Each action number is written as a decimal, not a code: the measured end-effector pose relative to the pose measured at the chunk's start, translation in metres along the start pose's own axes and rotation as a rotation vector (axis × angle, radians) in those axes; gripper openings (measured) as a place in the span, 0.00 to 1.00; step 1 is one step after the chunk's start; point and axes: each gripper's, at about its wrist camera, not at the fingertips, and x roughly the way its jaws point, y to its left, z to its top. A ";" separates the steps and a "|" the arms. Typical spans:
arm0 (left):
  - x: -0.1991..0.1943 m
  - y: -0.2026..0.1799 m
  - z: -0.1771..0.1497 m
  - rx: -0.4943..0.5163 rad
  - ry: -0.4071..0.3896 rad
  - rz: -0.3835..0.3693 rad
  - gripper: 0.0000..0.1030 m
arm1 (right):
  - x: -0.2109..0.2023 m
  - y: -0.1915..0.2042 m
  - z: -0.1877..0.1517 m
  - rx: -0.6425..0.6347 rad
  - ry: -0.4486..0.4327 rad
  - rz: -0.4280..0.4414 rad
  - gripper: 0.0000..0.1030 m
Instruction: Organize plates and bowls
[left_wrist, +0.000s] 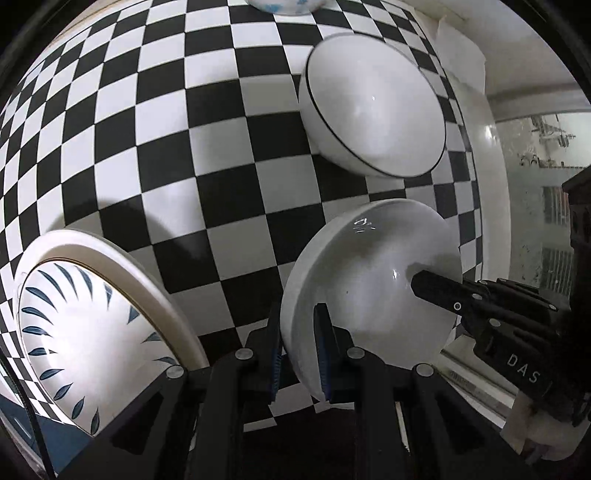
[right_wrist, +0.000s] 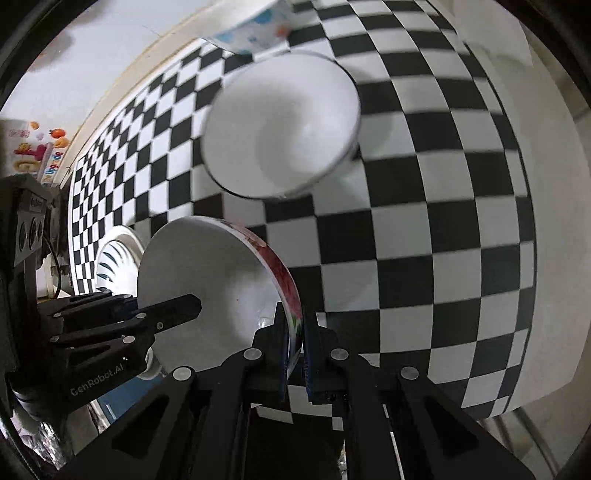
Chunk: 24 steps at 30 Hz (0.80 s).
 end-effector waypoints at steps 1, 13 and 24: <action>0.003 -0.001 0.000 0.001 0.005 0.002 0.14 | 0.003 -0.004 -0.001 0.009 0.003 0.007 0.08; 0.015 0.002 0.000 -0.031 0.065 0.006 0.15 | 0.016 -0.014 -0.002 0.024 0.039 -0.007 0.09; -0.080 0.015 0.033 -0.061 -0.138 -0.022 0.35 | -0.065 -0.030 0.015 0.111 -0.104 0.049 0.32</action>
